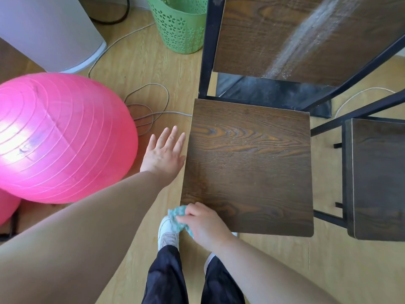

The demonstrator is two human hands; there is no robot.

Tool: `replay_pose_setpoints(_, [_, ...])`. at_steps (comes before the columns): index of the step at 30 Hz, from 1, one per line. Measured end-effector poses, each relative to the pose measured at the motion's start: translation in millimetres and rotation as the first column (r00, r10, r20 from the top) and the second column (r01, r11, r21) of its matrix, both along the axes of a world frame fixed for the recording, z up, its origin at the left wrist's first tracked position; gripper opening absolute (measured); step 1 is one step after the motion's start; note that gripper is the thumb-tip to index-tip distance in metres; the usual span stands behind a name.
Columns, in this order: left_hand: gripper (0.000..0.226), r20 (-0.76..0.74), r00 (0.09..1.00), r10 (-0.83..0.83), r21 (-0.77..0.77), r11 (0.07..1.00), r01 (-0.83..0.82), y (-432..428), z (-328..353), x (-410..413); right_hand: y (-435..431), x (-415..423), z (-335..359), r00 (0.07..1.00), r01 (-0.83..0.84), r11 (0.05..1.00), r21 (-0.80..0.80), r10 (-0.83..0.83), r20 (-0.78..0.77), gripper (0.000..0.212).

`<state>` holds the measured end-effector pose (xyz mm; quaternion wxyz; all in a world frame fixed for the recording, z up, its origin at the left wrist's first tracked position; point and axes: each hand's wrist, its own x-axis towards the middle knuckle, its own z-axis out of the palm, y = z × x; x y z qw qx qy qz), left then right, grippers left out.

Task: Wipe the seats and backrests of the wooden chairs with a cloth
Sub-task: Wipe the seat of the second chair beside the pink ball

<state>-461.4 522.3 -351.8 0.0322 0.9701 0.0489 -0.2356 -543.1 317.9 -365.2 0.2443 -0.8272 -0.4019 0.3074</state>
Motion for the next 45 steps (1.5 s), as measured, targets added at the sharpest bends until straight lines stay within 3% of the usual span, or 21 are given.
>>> replay_pose_setpoints(4, [0.061,0.026,0.999,-0.033,-0.019,0.999,0.033,-11.1,-3.3,21.5,-12.2,-16.3,8.6,0.995,0.038,0.999,-0.016,-0.039,-0.091,0.046])
replay_pose_setpoints(7, [0.061,0.010,0.999,-0.036,-0.017,0.999,0.037,-17.7,-7.6,32.1,-20.7,9.7,26.2,0.968,0.243,0.968,0.068,-0.237,-0.078,0.040])
replay_pose_setpoints(13, [0.065,-0.056,0.998,-0.038,0.003,0.999,0.038,-22.5,-11.0,41.5,-31.6,150.1,39.5,0.819,0.537,0.820,0.199,-0.563,0.110,0.032])
replay_pose_setpoints(16, [0.065,-0.099,0.995,-0.024,-0.001,1.000,0.024,-23.4,-12.5,43.5,-20.7,218.9,39.2,0.775,0.595,0.791,0.146,-0.612,0.160,0.029])
replay_pose_setpoints(20, [0.067,-0.115,0.993,-0.015,-0.027,1.000,0.012,-22.6,-16.0,45.3,-1.6,285.2,35.3,0.765,0.615,0.782,0.098,-0.622,0.168,0.028])
replay_pose_setpoints(24, [0.068,-0.113,0.993,-0.024,-0.037,0.999,0.020,-20.6,-18.2,45.1,12.5,302.8,17.6,0.813,0.560,0.829,0.001,-0.549,0.195,0.031])
replay_pose_setpoints(37, [0.071,-0.067,0.996,-0.067,-0.021,0.998,0.066,-16.7,-15.1,42.3,10.6,236.4,9.8,0.928,0.352,0.935,-0.050,-0.342,0.146,0.025])
replay_pose_setpoints(45, [0.066,-0.026,0.996,0.087,-0.068,0.994,-0.089,-9.0,-11.0,23.3,-9.4,156.1,0.7,0.959,0.262,0.965,0.001,-0.260,0.116,0.023])
